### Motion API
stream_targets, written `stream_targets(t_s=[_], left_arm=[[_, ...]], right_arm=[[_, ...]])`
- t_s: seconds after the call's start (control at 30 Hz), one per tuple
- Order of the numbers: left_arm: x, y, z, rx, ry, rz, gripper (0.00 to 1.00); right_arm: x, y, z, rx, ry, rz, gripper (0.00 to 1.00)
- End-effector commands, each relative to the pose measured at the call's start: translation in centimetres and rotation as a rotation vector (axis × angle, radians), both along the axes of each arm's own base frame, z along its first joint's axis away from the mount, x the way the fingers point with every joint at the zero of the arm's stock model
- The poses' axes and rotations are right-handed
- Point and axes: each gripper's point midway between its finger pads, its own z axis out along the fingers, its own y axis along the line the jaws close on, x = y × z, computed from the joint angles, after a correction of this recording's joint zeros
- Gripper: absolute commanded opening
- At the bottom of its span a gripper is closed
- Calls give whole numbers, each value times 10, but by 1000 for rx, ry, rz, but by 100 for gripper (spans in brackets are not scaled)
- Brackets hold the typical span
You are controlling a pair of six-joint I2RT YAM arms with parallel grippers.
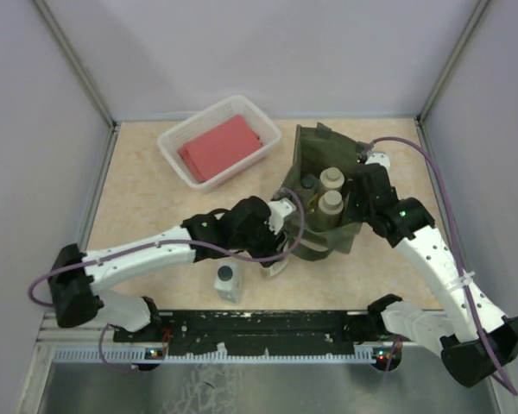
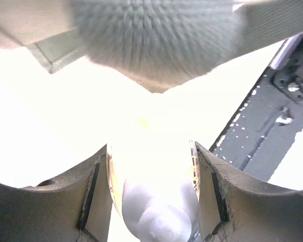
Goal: Place the personal care products into the canvas bag
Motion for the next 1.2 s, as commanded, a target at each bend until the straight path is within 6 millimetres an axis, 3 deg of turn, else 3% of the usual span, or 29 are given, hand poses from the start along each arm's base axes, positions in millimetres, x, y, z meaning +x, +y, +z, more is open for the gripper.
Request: stream_targets(t_s=[0.0, 0.17, 0.37, 0.5, 0.6, 0.77, 0.93, 1.07, 1.17], left_arm=[[3, 9, 110, -263, -157, 55, 0], [-13, 17, 176, -409, -198, -3, 0], [-38, 10, 275, -605, -236, -145, 0], [-22, 5, 332, -631, -377, -143, 0], [-2, -15, 350, -606, -448, -137, 0], [39, -47, 356, -572, -506, -111, 0], [92, -65, 325, -534, -463, -61, 0], [144, -67, 294, -505, -413, 7, 0], [170, -72, 275, -499, -392, 21, 0]], right_arm=[[3, 0, 2, -3, -9, -11, 15], [3, 0, 1, -8, -3, -11, 15], [3, 0, 0, -11, 2, -9, 15], [4, 2, -1, -4, 6, -1, 15], [4, 4, 0, 3, 6, 4, 14], [4, 5, 3, 7, 4, 8, 14], [1, 3, 7, 7, -5, 12, 13], [-2, 2, 6, 5, -2, 20, 13], [-5, 2, 4, 9, -2, 23, 13]])
